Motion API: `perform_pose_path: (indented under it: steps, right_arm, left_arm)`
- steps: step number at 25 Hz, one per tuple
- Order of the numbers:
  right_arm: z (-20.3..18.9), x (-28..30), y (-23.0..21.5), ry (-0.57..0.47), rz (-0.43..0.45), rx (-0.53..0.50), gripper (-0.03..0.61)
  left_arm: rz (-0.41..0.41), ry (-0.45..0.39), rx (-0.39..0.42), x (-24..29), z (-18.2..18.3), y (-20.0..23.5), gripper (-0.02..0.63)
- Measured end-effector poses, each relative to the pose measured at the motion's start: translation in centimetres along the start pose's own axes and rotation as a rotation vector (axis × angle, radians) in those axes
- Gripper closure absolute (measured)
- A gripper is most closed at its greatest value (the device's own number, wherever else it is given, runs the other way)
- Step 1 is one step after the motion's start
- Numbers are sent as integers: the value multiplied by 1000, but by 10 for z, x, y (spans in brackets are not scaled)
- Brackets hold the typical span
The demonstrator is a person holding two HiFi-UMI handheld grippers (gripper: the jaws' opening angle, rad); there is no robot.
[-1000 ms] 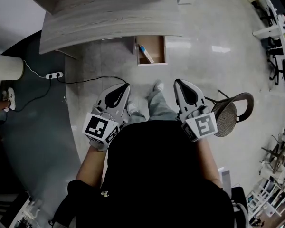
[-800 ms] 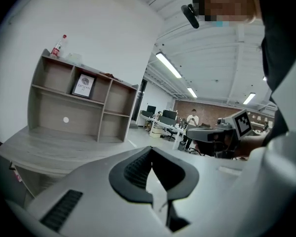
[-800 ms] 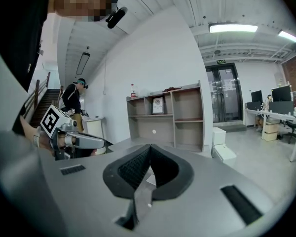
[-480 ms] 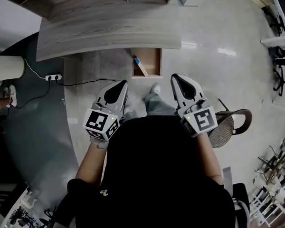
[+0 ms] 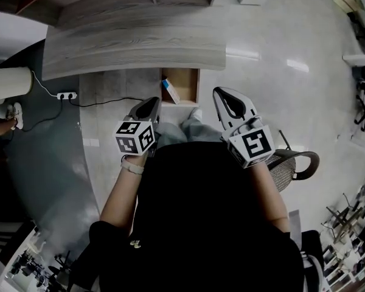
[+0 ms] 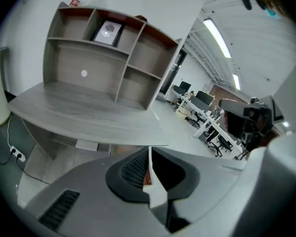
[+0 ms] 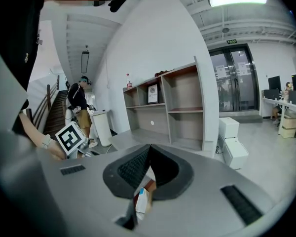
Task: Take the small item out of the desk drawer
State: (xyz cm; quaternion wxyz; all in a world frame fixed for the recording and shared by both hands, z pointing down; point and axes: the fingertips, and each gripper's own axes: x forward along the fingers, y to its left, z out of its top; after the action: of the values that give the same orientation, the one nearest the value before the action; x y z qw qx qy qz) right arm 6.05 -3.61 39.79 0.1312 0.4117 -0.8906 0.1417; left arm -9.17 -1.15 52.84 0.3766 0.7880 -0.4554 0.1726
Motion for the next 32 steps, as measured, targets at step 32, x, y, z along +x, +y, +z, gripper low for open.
perform_pose_path:
  steps: [32]
  right_arm:
    - [-57, -36, -21, 184, -507, 208, 581]
  left_arm:
    - [50, 551, -193, 181, -137, 98, 379]
